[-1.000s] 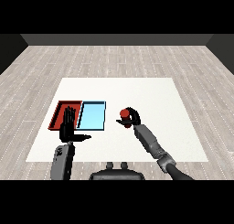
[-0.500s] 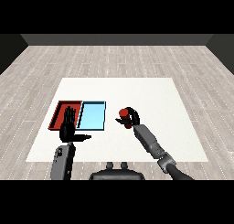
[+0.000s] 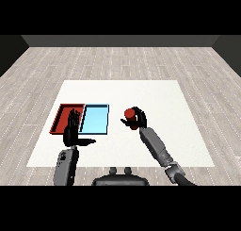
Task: Pick the red can and put it in the red box
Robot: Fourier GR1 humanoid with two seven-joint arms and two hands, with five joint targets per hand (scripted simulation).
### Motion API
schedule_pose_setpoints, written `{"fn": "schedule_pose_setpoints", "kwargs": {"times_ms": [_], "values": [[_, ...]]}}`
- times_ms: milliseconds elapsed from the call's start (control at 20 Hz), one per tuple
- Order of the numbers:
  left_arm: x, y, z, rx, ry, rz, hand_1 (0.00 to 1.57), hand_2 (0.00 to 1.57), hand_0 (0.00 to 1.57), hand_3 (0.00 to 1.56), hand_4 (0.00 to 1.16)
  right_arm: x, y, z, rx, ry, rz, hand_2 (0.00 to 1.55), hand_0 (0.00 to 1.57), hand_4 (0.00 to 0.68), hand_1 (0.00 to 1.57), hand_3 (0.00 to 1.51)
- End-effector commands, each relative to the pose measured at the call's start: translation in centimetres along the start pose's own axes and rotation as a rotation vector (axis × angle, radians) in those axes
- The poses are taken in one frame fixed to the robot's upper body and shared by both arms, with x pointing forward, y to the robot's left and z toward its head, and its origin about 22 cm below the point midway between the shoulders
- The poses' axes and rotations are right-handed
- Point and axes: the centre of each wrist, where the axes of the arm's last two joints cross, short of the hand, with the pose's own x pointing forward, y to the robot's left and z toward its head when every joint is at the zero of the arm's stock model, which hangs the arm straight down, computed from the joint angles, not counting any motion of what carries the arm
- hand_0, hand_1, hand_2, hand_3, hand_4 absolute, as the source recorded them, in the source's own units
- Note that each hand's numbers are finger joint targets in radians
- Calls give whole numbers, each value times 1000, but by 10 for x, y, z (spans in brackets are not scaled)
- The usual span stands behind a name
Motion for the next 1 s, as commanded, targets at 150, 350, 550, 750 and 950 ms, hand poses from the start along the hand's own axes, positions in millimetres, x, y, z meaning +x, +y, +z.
{"fn": "schedule_pose_setpoints", "kwargs": {"times_ms": [150,350,550,750,950], "values": [[8,-17,4,-58,-4,-13,0,0,0,0,0,52,-19,4,-14,-145,-24,1469,1538,623,1538,1398],[28,-41,-15,-133,41,40,0,0,0,0,0,76,-29,26,15,-239,-33,1441,1485,631,1485,1398],[26,-79,-13,-160,105,18,0,0,0,0,0,96,-43,40,7,-294,-45,1405,1440,628,1440,1382],[23,-80,-24,-184,101,-4,0,0,0,0,0,99,2,29,-1,-292,-62,1410,1438,622,1438,1381],[18,-101,-36,-201,127,-31,0,0,0,0,0,111,9,28,6,-294,-52,1410,1438,622,1438,1381]]}}
